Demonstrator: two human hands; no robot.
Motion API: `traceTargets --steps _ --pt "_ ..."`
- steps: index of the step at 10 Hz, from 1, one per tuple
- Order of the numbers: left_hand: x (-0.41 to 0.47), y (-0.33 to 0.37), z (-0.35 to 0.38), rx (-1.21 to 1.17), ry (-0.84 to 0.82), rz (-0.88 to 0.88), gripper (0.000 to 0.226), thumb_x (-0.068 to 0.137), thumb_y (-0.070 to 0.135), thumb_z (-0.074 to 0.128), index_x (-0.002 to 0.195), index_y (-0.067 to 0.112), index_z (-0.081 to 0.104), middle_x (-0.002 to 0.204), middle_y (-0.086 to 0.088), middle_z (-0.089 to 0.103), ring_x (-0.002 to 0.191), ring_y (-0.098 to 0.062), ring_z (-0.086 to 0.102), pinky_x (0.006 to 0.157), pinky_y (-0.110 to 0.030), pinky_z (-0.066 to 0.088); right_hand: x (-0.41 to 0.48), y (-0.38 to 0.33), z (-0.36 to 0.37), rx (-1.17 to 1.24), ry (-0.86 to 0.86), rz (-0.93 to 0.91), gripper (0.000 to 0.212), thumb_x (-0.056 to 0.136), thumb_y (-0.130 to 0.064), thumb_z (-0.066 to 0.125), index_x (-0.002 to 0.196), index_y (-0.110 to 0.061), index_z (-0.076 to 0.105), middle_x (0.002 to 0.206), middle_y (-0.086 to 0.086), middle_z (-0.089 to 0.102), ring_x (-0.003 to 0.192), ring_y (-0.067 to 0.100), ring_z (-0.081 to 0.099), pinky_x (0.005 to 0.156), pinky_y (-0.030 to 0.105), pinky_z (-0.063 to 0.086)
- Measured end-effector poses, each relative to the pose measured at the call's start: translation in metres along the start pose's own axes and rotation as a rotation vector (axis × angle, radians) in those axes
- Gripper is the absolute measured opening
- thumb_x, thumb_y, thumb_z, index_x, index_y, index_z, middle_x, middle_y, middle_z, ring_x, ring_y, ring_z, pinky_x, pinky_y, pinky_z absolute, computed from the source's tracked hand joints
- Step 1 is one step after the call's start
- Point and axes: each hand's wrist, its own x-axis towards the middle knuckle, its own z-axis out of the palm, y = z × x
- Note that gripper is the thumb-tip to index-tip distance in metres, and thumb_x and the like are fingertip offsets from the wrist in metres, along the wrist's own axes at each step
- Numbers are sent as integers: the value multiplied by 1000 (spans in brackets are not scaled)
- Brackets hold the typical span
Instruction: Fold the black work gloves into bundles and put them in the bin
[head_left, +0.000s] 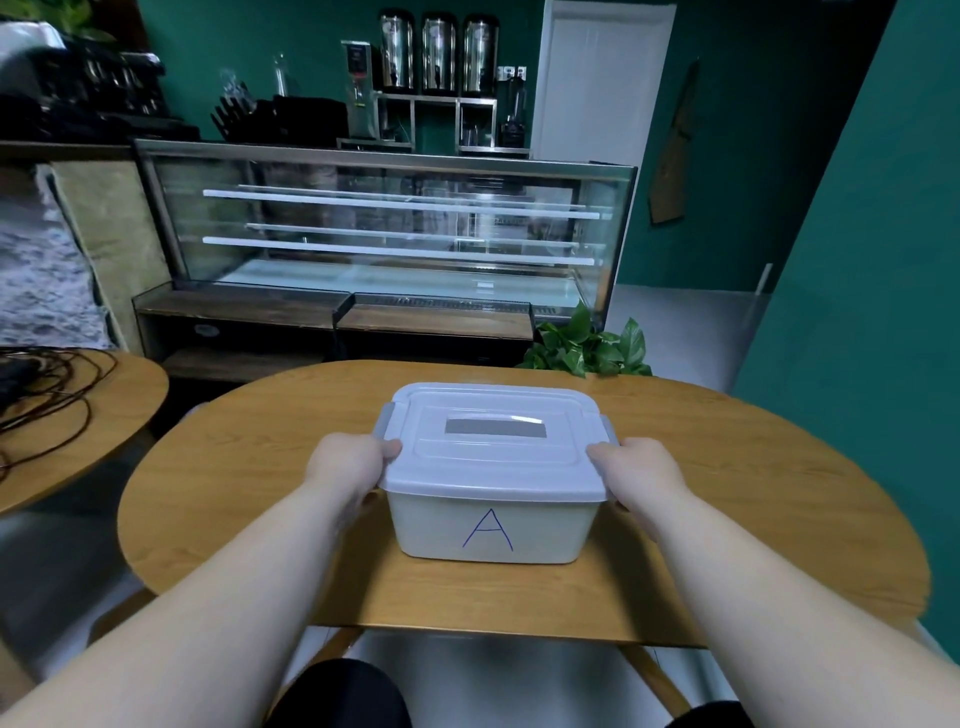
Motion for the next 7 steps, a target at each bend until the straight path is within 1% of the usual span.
traceTargets --steps 1,2,3,4,5,6,7 --pt "1 -1 0 84 17 82 20 85 25 71 74 10 63 76 -11 65 81 -35 67 83 -51 59 1 -4 1 -128 22 -41 17 82 -24 55 82 -11 66 77 6 67 67 27 57 57 29 39" --pt "-2 -3 0 98 48 94 19 80 27 71 70 12 64 69 -9 66 69 -31 63 80 -49 59 -1 -8 4 -230 53 -47 18 83 -19 51 83 -12 68 81 7 69 72 30 60 55 28 39" --pt "-2 -3 -2 164 51 116 19 78 30 69 73 12 67 73 -8 69 75 -32 67 80 -48 60 -2 -9 5 -256 64 -47 20 84 -17 49 86 -10 67 85 10 69 76 32 60 55 28 37" --pt "-1 -1 -1 277 63 160 19 80 31 66 76 13 68 75 -8 69 79 -32 67 78 -41 59 -2 -11 4 -299 74 -45 21 86 -18 48 89 -9 67 88 10 69 80 31 61 56 28 39" --pt "-1 2 -1 491 60 207 24 86 36 58 85 14 68 77 -5 68 79 -30 66 70 -33 53 -3 -14 4 -497 32 -60 21 91 -13 43 93 -9 63 102 11 66 89 31 60 66 31 47" --pt "0 3 -1 677 38 260 41 95 44 47 116 13 64 93 -5 68 88 -28 63 77 -35 52 -12 -20 5 -767 35 -195 35 96 -3 34 113 -11 64 124 12 56 111 33 56 88 39 53" --pt "-1 9 2 580 5 242 80 98 57 39 158 14 9 138 -14 55 124 -36 53 99 -44 44 -10 -25 4 -713 187 -401 35 102 -23 32 126 -14 57 128 9 55 114 31 52 94 43 48"
